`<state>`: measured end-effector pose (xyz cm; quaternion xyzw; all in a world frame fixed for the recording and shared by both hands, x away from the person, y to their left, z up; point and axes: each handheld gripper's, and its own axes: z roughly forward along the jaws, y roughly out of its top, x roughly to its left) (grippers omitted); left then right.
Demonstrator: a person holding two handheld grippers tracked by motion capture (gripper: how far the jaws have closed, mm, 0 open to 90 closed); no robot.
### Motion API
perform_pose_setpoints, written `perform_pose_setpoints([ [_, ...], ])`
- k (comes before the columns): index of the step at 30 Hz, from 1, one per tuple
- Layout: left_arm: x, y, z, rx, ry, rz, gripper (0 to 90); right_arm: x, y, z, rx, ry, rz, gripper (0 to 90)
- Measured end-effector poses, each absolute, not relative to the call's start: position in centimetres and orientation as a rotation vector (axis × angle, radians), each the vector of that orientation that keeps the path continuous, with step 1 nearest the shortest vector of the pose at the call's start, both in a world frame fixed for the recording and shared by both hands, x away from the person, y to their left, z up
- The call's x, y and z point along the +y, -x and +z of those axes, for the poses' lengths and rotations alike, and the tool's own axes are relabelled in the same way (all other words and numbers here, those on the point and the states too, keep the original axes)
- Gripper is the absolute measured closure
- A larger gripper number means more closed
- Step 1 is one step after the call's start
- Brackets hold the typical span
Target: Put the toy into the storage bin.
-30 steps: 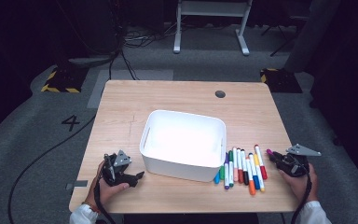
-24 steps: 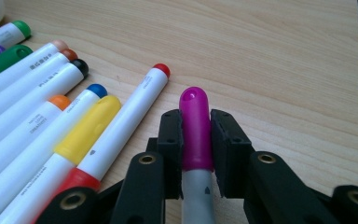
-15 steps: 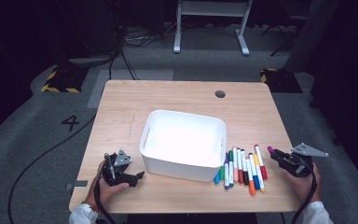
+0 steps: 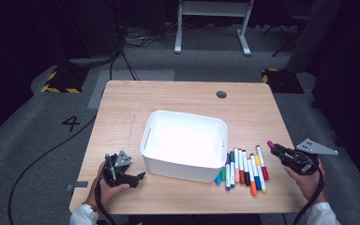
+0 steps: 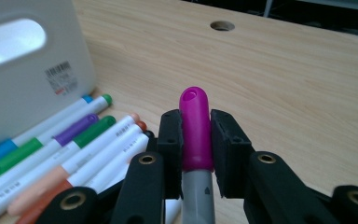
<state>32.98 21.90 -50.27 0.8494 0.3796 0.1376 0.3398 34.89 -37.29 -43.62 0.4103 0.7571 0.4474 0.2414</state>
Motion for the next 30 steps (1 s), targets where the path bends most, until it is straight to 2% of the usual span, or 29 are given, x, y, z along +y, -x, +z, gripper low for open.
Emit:
perform_pose_setpoints([
  [20,21.9,-33.0,-50.3,0.986,-2.213,0.357,15.5,-31.3,-35.6,-35.6,2.152,-0.872,1.340,75.0],
  [30,21.9,-33.0,-50.3,0.986,-2.212,0.357,15.5,-28.3,-35.9,-33.3,2.188,-0.801,1.381,75.0],
])
